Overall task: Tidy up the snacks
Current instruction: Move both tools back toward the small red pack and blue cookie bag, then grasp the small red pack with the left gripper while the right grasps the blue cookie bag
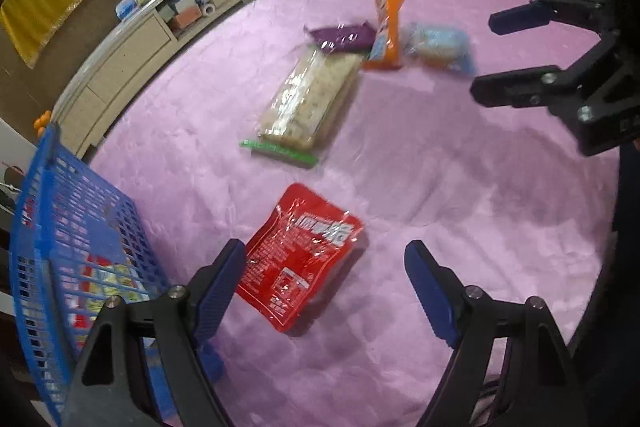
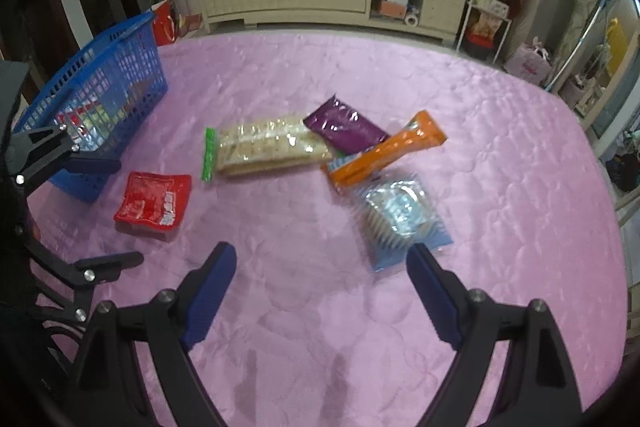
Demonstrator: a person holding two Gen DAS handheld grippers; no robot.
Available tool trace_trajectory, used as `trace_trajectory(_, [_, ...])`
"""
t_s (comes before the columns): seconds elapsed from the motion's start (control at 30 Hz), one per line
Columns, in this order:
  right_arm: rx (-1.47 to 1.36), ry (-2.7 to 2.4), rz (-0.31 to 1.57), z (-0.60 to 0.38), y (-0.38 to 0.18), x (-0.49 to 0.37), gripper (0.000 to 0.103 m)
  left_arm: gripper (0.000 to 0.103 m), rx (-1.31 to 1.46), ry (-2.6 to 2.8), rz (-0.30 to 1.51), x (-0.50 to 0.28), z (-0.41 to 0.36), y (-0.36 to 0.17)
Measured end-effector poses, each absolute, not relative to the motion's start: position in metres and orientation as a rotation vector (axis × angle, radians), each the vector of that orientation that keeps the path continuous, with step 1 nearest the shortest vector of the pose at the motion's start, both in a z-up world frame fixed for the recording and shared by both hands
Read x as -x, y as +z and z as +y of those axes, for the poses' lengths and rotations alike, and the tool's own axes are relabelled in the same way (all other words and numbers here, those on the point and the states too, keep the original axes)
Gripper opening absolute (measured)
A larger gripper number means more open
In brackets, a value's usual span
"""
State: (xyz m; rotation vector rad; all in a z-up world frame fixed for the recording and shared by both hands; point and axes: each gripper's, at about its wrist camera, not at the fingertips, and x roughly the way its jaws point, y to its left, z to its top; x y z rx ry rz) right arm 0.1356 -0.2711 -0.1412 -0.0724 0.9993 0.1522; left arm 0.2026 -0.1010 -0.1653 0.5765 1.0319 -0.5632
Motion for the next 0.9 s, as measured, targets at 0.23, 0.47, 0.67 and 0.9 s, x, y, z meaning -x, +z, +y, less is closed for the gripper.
trace_trajectory(0.23, [0.034,0.174,0.992,-0.274,-0.154,-0.145,0.09,0.081,-0.542,-0.532,1.09,-0.228,-0.086,-0.192])
trace_trajectory(0.47, [-0.009,0.157,0.987,-0.285,-0.157,-0.149,0.09,0.063,-0.411,-0.59,1.127,-0.244,-0.083,-0.194])
trace_trajectory(0.67, [-0.068,0.112,0.994,-0.305,-0.157,-0.149,0.09,0.045,-0.385,-0.583,1.123,-0.243,-0.086,-0.192])
trace_trajectory(0.9, [-0.065,0.099,0.999,-0.315,-0.152,-0.146,0.09,0.014,-0.417,-0.528,1.089,-0.228,-0.105,-0.184])
